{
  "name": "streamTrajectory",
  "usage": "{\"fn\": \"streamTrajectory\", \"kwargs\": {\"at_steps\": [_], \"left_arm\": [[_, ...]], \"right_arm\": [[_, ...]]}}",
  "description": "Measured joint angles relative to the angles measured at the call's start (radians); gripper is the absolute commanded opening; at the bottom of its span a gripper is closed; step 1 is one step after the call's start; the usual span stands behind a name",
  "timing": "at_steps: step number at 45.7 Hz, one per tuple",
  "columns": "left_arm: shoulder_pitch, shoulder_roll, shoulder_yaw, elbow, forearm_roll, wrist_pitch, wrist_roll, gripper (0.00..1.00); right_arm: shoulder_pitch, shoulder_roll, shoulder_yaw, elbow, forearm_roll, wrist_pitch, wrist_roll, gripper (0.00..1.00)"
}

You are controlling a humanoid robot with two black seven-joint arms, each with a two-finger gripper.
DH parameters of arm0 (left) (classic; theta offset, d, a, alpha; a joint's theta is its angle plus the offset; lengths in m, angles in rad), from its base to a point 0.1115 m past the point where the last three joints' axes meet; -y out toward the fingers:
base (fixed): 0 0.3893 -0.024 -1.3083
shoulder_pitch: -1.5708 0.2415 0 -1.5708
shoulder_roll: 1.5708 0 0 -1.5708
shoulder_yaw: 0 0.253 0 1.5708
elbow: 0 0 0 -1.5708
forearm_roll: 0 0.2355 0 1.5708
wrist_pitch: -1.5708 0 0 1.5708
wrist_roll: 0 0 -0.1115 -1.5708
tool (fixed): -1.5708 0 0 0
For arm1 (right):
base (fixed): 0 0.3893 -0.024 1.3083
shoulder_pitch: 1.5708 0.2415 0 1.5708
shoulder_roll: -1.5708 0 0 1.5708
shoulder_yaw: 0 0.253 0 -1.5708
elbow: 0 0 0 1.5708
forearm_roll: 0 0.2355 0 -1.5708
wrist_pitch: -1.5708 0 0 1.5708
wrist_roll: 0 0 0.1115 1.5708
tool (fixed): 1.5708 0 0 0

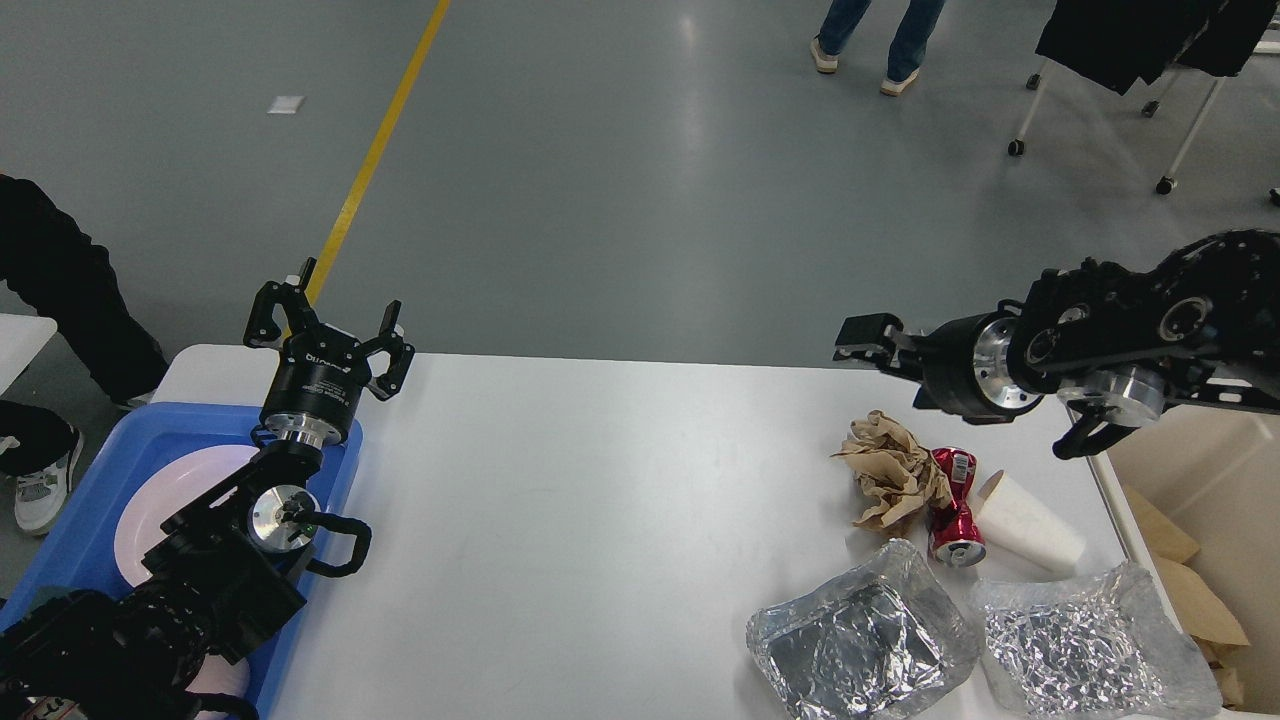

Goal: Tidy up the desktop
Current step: 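Move the right gripper back and grasp the crumpled brown paper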

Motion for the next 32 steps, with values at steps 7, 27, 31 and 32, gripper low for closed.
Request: {"fn": "streamTrajectory", "kwargs": {"at_steps": [7, 27, 31, 32], "left_arm": [[0.0, 0.0, 0.0, 0.0, 0.0, 0.0, 0.0, 0.97], [0.0, 0.0, 0.0, 0.0, 0.0, 0.0, 0.001, 0.97], [0.0, 0.0, 0.0, 0.0, 0.001, 0.0, 0.001, 0.97], [0.0, 0.0, 0.0, 0.0, 0.001, 0.0, 0.001, 0.97]], "right_arm": [[0.047, 0.03, 0.011, 0.111, 0.002, 0.054, 0.001, 1.0], [-0.174, 0.116, -0.027, -0.095, 0.0, -0.023, -0.008, 1.0], [-0.275, 0.147, -0.036, -0.213, -0.01, -0.077, -0.007, 1.0], [-0.3, 0.158, -0.04, -0.249, -0.012, -0.09, -0.007, 1.0]]}}
